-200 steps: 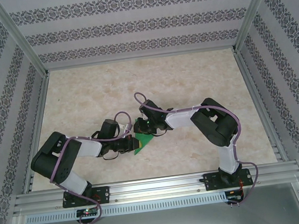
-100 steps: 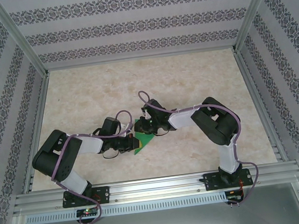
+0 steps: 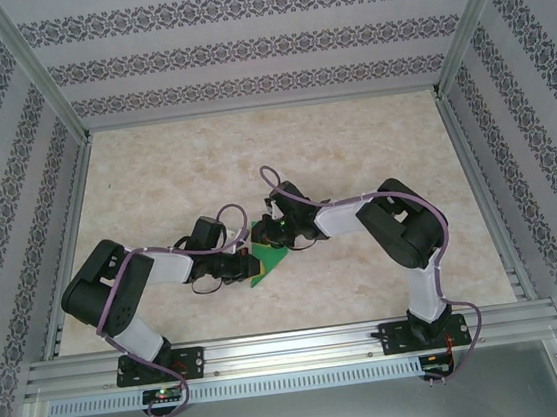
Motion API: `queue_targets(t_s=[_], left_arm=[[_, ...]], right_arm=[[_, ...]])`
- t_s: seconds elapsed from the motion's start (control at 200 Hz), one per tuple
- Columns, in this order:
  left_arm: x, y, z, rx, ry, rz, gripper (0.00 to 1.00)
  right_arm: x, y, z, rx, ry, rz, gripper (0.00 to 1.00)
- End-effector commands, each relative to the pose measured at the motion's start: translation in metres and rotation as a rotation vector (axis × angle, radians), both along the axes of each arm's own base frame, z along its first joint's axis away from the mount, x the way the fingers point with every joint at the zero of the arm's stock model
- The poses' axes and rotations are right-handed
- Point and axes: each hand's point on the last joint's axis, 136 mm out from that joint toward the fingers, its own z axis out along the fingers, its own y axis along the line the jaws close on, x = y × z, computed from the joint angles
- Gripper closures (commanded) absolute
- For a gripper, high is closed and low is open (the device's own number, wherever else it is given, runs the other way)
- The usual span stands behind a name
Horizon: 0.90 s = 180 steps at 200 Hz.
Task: Fold a paper plane with a square sheet of paper (pick it up from the middle)
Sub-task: Fourth fold the wing at the center of the table.
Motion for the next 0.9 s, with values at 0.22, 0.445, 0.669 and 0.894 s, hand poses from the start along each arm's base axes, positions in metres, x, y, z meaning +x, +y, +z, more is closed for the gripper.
queue_targets(t_s=[0.22, 0.445, 0.669, 0.894], left_arm=[[-0.055, 0.047, -0.059, 0.266, 0.219, 0.01, 1.0], [-0.054, 0.046, -0.059, 0.268, 0.215, 0.01, 1.0], [-0.053, 0.047, -0.058, 0.272, 0.211, 0.01, 1.0], [-0.052, 0.046, -0.058, 0.273, 0.205, 0.01, 1.0]], right_arm=[[0.045, -0.078, -0.039, -0.307, -0.069, -0.193, 0.78], [0.061, -0.088, -0.041, -0.321, -0.061, -0.203, 0.77], [0.076, -0.098, -0.034, -0.327, -0.071, -0.219, 0.77], [0.088, -0.105, -0.008, -0.314, -0.12, -0.224, 0.76]])
